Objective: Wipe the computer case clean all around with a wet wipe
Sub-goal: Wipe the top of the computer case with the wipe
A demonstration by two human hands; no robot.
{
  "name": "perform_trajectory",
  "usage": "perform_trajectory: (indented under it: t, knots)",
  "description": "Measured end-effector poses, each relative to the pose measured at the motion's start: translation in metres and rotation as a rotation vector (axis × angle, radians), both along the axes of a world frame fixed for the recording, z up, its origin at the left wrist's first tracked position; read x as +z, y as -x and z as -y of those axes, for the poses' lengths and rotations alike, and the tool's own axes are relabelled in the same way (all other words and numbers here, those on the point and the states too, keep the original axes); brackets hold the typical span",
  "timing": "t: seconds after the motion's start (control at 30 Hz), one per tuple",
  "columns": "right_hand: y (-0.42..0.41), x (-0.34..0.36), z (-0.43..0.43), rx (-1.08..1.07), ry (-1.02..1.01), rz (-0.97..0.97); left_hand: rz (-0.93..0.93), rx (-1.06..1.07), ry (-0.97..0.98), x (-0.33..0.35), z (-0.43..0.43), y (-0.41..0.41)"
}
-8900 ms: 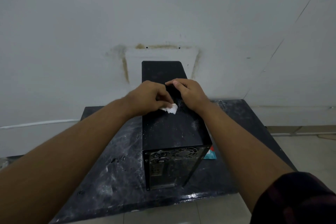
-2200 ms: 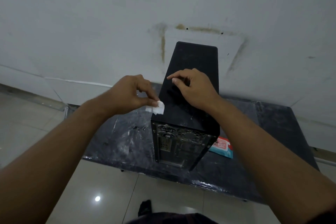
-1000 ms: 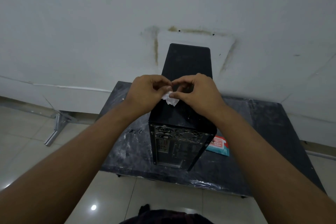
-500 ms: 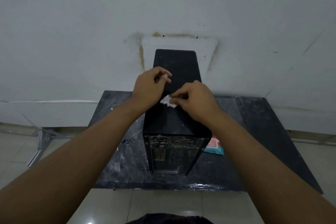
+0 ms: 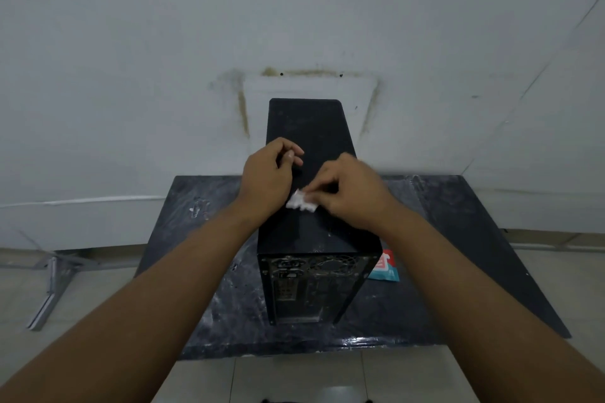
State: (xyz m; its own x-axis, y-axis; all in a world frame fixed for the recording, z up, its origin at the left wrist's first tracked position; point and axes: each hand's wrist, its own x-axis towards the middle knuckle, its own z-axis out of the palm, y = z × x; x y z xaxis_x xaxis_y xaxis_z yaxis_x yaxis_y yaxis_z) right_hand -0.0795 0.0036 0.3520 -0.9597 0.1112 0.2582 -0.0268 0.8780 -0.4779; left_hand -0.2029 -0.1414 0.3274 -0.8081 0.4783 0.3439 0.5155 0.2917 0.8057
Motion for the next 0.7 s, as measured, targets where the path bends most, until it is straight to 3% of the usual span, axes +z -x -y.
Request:
perform_trajectory:
  t: [0.1, 0.13, 0.27, 0.4, 0.43, 0.53, 0.57, 0.7]
  knots:
    - [0.006, 0.000, -0.015, -0.372, -0.051, -0.062, 0.002, -0.009, 0.037, -0.001, -0.001, 0.000]
    - [0.005, 0.000, -0.013, -0.350, -0.054, -0.056, 0.000, -0.011, 0.043, -0.002, -0.001, 0.001]
    - [-0.012, 0.006, 0.012, 0.155, 0.113, 0.129, 0.005, 0.008, 0.049, -0.002, -0.001, 0.002]
    - [-0.019, 0.001, -0.002, -0.239, -0.045, -0.049, 0.005, 0.014, 0.060, -0.002, -0.002, 0.002]
    - [-0.023, 0.001, 0.003, -0.225, -0.075, -0.056, 0.002, 0.017, 0.062, -0.002, -0.003, 0.002]
    - [-0.039, 0.004, 0.032, 0.259, 0.046, 0.081, -0.010, 0.022, 0.069, -0.002, -0.003, 0.001]
    - [-0.043, 0.005, 0.033, 0.311, 0.068, 0.119, -0.010, 0.022, 0.071, -0.002, -0.003, 0.001]
    - [-0.038, 0.000, 0.001, -0.165, -0.061, -0.033, -0.010, 0.034, 0.076, -0.002, -0.003, 0.000]
